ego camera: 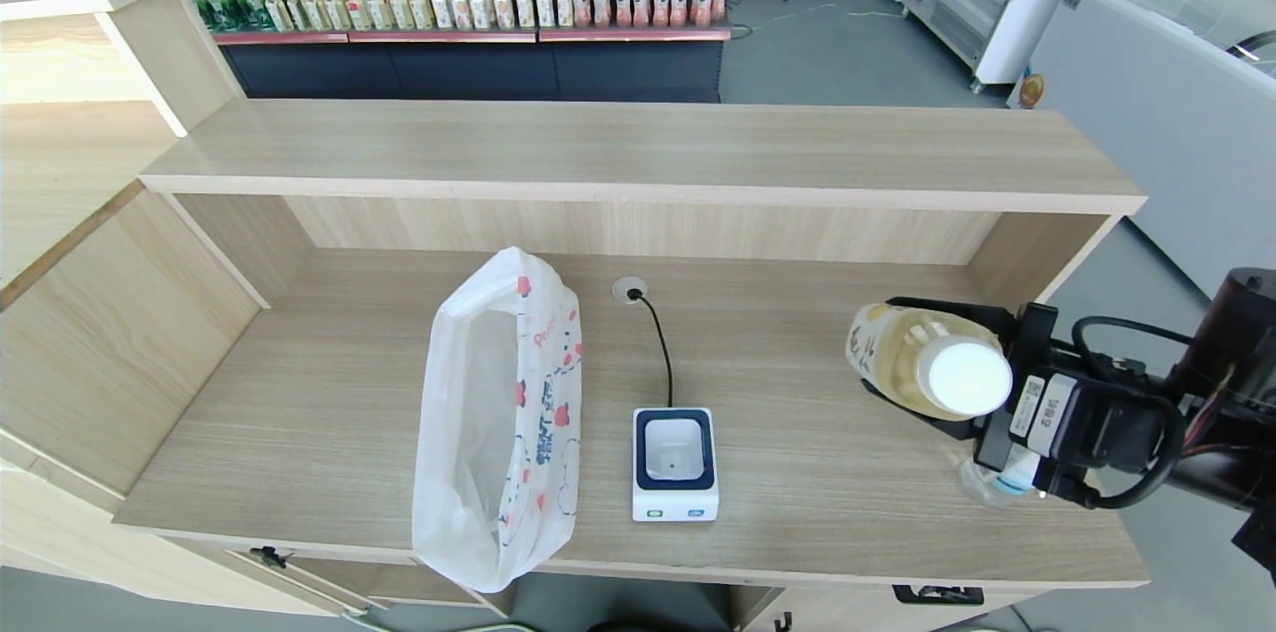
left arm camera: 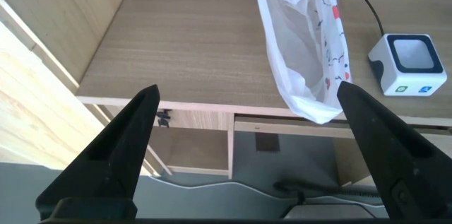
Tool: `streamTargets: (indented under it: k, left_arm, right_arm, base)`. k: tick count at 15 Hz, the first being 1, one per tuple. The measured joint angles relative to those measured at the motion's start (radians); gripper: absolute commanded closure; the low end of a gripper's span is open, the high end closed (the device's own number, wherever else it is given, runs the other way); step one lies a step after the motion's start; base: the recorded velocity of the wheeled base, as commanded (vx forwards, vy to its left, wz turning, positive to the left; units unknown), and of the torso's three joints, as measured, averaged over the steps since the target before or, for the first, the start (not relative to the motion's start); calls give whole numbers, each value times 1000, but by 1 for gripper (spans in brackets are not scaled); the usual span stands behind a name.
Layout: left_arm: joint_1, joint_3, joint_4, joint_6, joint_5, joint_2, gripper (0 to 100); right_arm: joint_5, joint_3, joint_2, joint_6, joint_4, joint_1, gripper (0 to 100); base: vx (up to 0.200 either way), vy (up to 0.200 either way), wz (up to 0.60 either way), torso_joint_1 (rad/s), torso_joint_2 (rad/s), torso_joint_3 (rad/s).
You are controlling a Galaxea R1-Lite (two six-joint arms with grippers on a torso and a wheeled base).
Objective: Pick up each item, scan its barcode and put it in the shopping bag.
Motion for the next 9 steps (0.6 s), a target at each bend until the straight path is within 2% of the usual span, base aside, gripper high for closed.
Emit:
streamTargets:
  k: [7,9]
  left_arm:
    - [0,0,0,-1,0,0,0]
    - [0,0,0,-1,0,0,0]
  right_arm:
    - [10,-46,69,5,-8,-4,100]
    - [19,-62,103,5,-10,-9,100]
  base:
    - [0,200,0,2,2,3]
    - [0,0,0,0,0,0]
